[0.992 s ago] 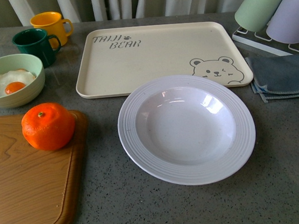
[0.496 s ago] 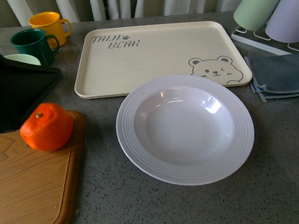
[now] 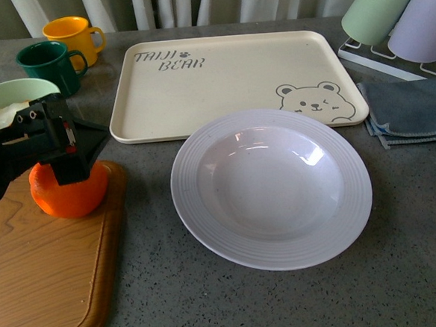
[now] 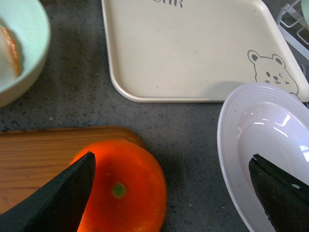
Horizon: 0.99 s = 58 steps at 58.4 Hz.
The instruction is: Place orange and plate with both arms
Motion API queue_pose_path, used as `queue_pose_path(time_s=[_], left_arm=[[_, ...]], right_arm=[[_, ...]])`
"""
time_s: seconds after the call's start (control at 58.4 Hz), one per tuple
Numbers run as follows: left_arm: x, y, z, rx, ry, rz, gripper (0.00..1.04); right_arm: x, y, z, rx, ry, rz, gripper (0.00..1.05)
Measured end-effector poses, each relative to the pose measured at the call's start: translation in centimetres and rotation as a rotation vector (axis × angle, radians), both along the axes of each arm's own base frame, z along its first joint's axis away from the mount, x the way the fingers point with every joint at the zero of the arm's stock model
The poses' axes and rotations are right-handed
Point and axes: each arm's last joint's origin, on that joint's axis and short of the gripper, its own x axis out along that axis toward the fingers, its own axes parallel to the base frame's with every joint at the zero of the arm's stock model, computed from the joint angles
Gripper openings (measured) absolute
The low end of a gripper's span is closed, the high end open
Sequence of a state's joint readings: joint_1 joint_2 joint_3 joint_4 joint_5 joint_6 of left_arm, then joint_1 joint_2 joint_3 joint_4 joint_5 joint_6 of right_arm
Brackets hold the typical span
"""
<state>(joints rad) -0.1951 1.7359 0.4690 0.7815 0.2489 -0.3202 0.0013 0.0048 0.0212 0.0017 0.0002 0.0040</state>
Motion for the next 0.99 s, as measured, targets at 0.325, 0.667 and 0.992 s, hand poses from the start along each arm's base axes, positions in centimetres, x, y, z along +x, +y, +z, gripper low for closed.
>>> queue_pose_path(time_s=[0.325,0.667,0.992], left_arm=[[0.6,0.6,-1.1,0.077,-0.013,0.027,0.96],[0.9,0.6,-3.0,0.171,0.009,0.030,0.96],[0.8,0.5,-3.3,0.196,0.006,0.014,0.80]], right_arm=[[0.0,0.0,0.0,0.000,0.000,0.000,0.96],[0.0,0.0,0.0,0.000,0.000,0.000,0.96],[0.0,0.0,0.0,0.000,0.000,0.000,0.96]])
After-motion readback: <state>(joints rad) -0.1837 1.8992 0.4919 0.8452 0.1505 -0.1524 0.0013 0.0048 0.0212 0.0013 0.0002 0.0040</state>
